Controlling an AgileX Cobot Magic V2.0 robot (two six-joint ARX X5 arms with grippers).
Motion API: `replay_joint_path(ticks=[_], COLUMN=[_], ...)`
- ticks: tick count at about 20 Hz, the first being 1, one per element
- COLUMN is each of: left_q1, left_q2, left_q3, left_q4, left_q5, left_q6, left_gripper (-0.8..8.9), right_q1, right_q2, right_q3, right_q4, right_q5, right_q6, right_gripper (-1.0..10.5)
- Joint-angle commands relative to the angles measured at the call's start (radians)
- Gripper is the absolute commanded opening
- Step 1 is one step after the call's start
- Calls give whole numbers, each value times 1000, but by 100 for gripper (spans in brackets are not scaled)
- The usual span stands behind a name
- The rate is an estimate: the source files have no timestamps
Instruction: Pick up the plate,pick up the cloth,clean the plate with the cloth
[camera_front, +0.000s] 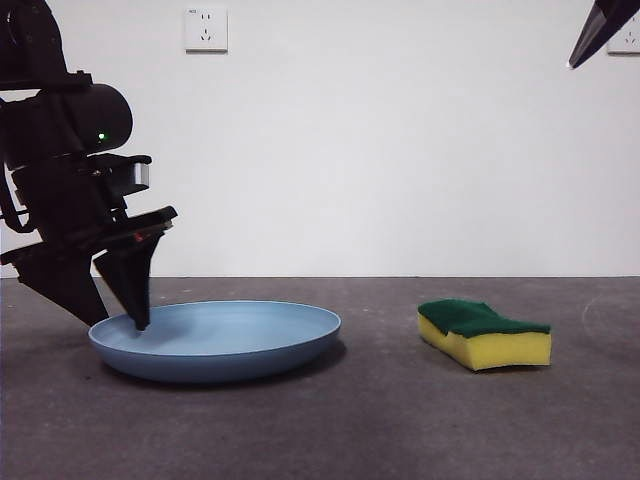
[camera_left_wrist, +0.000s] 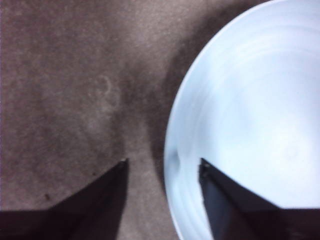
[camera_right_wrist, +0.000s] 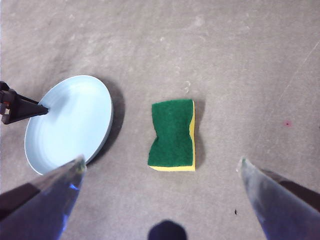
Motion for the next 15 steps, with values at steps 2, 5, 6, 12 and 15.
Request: replay_joint_path(ticks=[2,5,6,12,15], left_q1=[-7,-10,-11,-20,-22], left_q2=[22,22,23,22,-5], left_q3=[-3,-3,-3,-3,-3], left_q4=[-13,-5,-6,-19,-25], left_q5=[-6,-8,-8,-7,-4], left_q6=[27,27,28,32,31], left_gripper=[187,145,50,-9,-9], right_q1=[2,2,2,2,19], right_q2=[1,1,1,1,1], right_q3=[3,3,3,3,3], right_q4=[6,6,6,6,37], right_q5=[4,4,3,1,-5], right_q6=[-3,-3,-3,-2,5], right_gripper=[563,563,563,563,563])
